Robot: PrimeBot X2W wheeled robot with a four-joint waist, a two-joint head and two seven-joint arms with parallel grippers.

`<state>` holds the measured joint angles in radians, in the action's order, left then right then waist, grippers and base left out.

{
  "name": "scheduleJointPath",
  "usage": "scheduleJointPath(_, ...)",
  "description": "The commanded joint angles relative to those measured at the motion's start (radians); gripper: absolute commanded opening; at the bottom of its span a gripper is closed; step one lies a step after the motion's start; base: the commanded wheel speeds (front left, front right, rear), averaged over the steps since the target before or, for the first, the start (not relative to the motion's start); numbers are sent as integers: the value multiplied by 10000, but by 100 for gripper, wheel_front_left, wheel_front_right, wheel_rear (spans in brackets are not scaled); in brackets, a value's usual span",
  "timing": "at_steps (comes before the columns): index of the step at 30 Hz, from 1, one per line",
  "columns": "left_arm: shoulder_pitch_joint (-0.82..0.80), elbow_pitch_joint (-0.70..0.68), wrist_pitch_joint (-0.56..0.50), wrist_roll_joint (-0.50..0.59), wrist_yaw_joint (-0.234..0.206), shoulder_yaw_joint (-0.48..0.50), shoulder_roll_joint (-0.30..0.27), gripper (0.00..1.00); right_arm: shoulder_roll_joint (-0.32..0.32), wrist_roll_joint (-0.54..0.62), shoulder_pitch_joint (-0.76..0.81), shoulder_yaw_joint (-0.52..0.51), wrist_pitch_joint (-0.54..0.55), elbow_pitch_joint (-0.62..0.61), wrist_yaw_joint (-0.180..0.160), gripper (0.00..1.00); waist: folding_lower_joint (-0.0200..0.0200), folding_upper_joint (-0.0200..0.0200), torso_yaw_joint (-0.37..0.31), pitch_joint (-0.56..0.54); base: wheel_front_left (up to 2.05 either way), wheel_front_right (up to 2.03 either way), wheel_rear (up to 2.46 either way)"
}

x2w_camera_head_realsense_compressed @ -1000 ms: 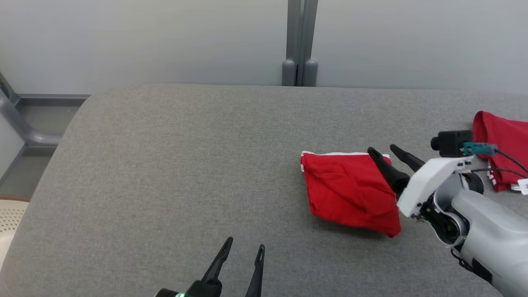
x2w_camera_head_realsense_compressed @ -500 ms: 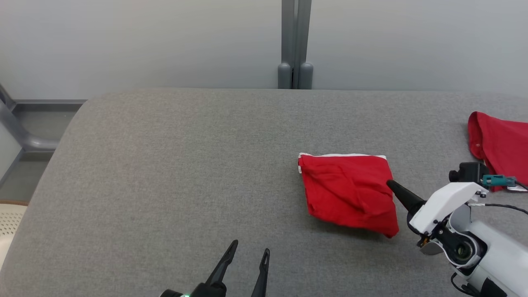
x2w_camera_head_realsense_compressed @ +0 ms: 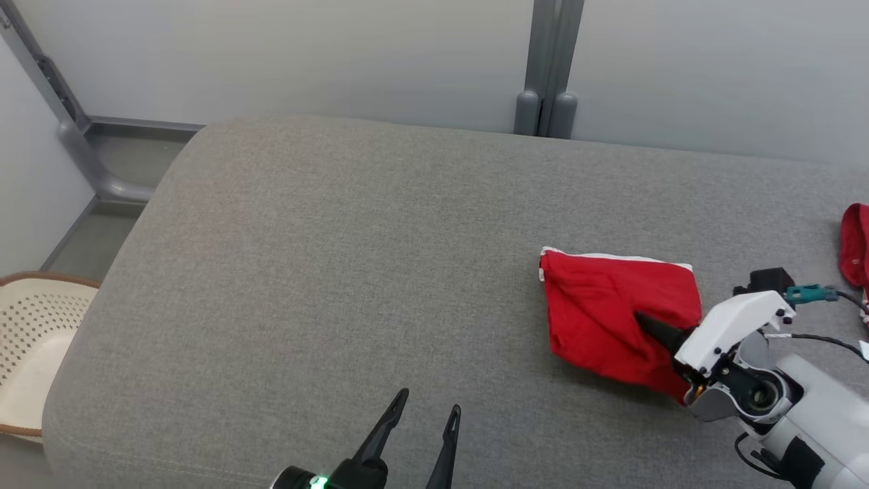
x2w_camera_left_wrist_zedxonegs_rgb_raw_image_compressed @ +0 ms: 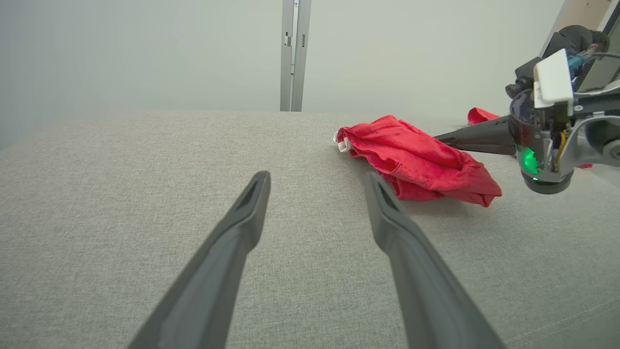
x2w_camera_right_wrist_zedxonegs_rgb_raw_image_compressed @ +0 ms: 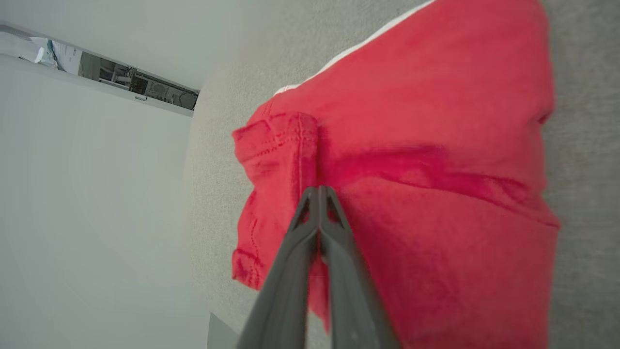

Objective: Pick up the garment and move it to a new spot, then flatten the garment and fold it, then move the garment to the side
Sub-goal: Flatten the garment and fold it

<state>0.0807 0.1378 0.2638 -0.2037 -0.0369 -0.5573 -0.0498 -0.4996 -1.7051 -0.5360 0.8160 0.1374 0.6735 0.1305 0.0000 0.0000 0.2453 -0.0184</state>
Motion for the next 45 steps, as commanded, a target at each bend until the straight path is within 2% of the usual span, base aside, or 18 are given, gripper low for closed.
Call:
scheduleJointPath(1,-164,10,1,-127,-41,-21,-17,100,85,82,-71,29,95,-36,4,0,0,0,142,168,0,0,0)
scheduleJointPath(6,-247,38,1,-169,-97,-61,-17,100,425,369,163,342,544,-542,4,0,0,0,144,204,0,0,0)
scheduleJointPath(12,-177,45,1,-170,-132,35,-17,100,230,705,643,744,1232,-1991,4,0,0,0,-28,38,0,0,0)
scheduleJointPath(18,93,23,1,-192,-172,201,-17,100,-184,1813,1151,960,163,-3446,4,0,0,0,-310,-265,0,0,0)
scheduleJointPath(22,185,-110,3,-138,-209,329,-15,100,-451,3079,1297,1016,-1413,-3945,4,0,0,0,-541,-318,0,0,0)
scheduleJointPath(26,236,-166,1,-89,-139,361,-17,100,-451,4370,981,1079,-2917,-3426,4,0,0,0,-651,-266,0,0,0)
scheduleJointPath(28,181,-185,1,-69,-94,321,-17,100,-272,5148,692,1029,-3584,-2698,4,0,0,0,-600,-185,0,0,0)
scheduleJointPath(31,60,-175,3,-59,-53,286,-17,100,77,6539,212,819,-3961,-1453,4,0,0,0,-452,28,0,0,0)
scheduleJointPath(36,-192,-167,3,-69,-1,196,-15,100,1139,9349,-290,-943,-4021,95,4,0,0,0,-117,472,0,0,0)
scheduleJointPath(40,-397,-151,3,-163,11,36,-17,100,1822,11410,-136,-2487,-4021,571,3,0,0,0,217,810,0,0,0)
scheduleJointPath(45,-635,-121,1,-270,-49,-152,-17,100,2387,13239,331,-3992,-4022,879,3,0,0,0,607,1158,0,0,0)
